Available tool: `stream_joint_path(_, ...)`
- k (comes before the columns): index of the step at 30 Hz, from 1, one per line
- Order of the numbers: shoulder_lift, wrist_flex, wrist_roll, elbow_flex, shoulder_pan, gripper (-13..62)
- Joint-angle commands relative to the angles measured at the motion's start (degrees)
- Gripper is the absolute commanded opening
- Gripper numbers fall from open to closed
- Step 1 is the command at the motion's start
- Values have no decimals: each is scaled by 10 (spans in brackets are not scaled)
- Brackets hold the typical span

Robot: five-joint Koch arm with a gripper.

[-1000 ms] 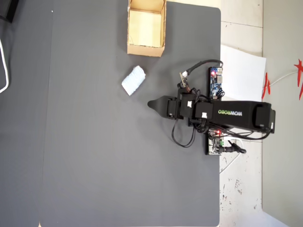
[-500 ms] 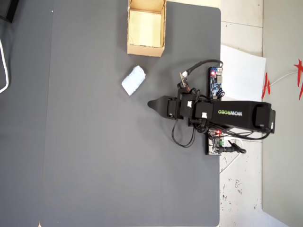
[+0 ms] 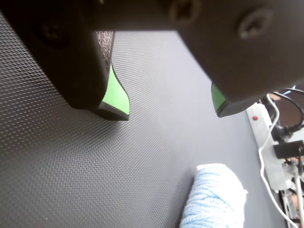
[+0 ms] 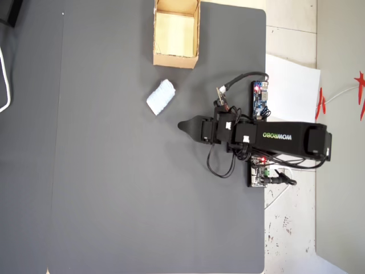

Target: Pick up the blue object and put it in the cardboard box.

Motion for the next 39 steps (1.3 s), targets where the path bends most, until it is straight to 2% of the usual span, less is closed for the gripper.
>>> stream_joint_path(1,47,19,16,21,1,340)
stream_joint_path(15,47,-5,-35,20,-1,344)
stream_joint_path(29,45,-77,-176,-11,16,345)
stream_joint_path(34,39,-33,-198,-76,23,342)
stream_joint_path(39,-18,157,-211,-259,40,340)
